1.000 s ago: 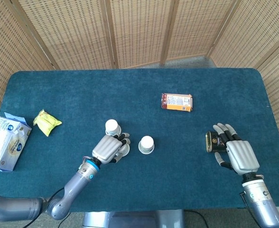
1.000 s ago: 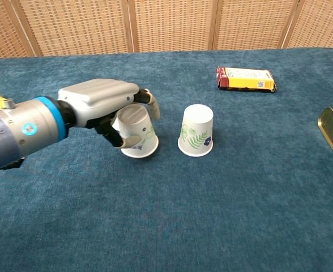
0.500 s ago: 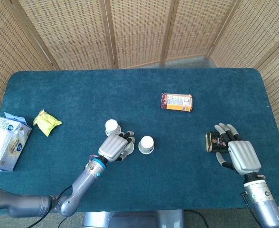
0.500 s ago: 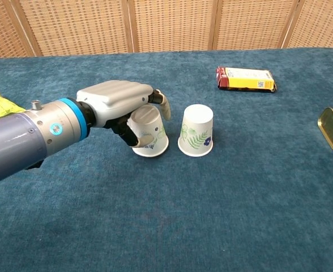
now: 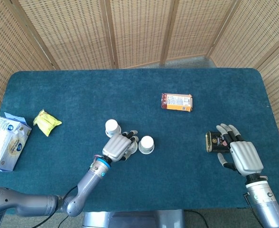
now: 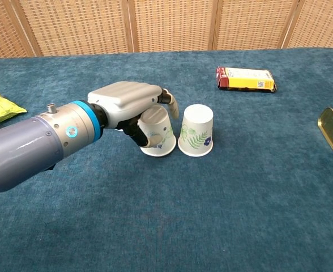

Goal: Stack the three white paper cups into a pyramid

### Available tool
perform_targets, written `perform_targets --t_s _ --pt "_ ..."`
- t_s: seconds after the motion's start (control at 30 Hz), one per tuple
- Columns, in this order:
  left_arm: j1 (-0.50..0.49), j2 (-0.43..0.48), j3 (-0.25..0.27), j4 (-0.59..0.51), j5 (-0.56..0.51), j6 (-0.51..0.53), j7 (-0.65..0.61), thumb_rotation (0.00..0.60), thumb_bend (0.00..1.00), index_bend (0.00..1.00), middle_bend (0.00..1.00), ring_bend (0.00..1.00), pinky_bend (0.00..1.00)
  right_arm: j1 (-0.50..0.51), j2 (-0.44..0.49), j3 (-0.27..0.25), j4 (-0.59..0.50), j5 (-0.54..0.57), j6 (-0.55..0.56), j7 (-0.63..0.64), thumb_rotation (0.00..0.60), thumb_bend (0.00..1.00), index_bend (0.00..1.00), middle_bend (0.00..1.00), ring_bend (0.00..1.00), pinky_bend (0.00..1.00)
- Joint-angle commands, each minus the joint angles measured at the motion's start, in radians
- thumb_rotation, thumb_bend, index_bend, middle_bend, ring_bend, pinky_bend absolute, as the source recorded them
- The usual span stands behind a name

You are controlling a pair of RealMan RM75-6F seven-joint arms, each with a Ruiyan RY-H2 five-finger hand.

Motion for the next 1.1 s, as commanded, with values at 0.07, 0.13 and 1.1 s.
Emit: perform_targets --t_s 0.07,0.13,1.1 --pt "-0.008 -0.011 -0.003 0.005 -0.011 0.001 0.009 0.6 0.44 0.27 0.19 0.32 0.57 -0.004 0.001 0.0 0.005 -0.003 0.0 0.008 0.6 0.45 0.03 0.01 0.0 0.41" --pt "-0.012 -0.016 -0.004 0.007 -0.016 0.002 0.014 0.6 0.45 0.27 0.19 0.32 0.57 -0.005 0.001 0.0 0.007 -0.003 -0.003 0.011 0.6 0.45 0.03 0.01 0.0 0.41" --pt "-0.035 -0.055 -0.008 0.028 -0.047 0.022 0.022 0.6 0.44 0.16 0.07 0.23 0.49 -0.021 0.014 0.005 0.015 -0.016 -0.007 0.045 0.6 0.45 0.03 0.01 0.0 0.41"
